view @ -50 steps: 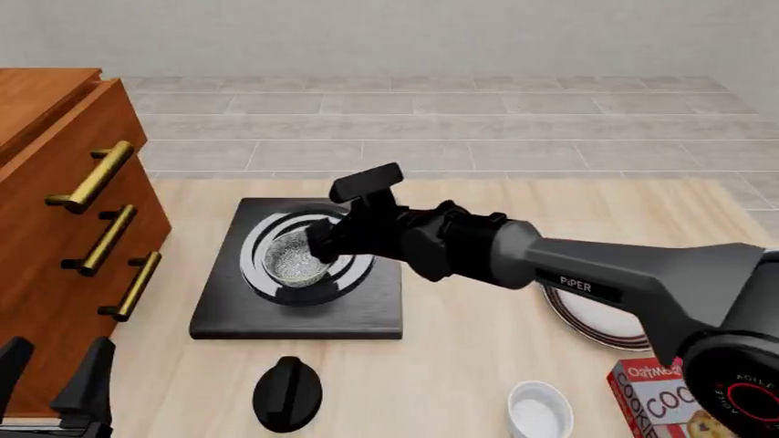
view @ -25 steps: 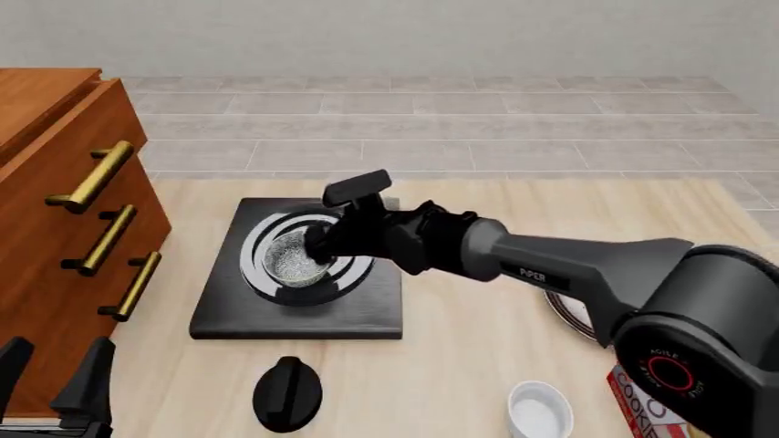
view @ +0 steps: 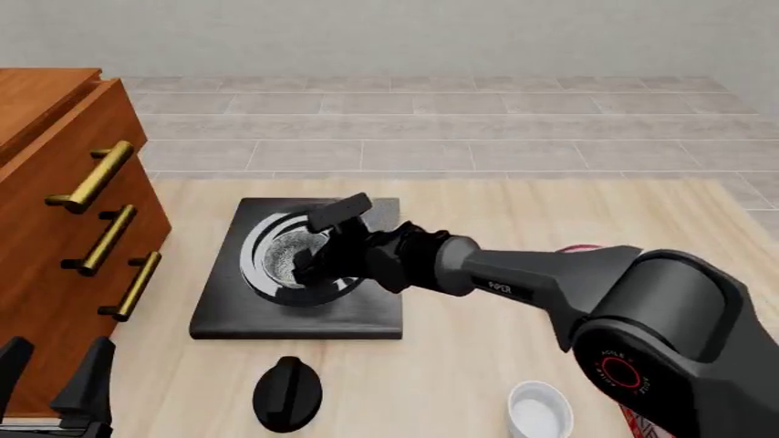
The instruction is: Pick the akita bowl on the stove and place it on the plate.
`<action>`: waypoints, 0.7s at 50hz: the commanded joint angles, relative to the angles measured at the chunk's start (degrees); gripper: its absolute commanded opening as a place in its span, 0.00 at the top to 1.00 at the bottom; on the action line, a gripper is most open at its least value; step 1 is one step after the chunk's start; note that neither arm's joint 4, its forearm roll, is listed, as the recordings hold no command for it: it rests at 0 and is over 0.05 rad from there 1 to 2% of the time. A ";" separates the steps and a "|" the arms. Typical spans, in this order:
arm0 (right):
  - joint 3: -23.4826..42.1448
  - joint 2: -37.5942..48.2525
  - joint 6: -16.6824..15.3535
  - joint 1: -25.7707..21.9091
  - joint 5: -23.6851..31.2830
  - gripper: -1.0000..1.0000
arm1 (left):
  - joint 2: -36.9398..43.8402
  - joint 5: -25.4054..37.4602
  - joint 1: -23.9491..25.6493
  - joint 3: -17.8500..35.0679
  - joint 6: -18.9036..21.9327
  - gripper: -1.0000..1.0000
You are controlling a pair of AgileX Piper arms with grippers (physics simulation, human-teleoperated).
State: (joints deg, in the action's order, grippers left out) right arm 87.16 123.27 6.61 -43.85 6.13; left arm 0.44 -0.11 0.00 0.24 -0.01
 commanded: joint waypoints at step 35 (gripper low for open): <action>-19.56 -20.69 1.79 3.20 -11.50 1.00 | 0.01 0.00 0.01 0.00 0.00 0.00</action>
State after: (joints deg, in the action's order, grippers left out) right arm 73.99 109.84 6.95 -41.99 -2.17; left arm 0.44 -0.11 0.00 0.24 0.00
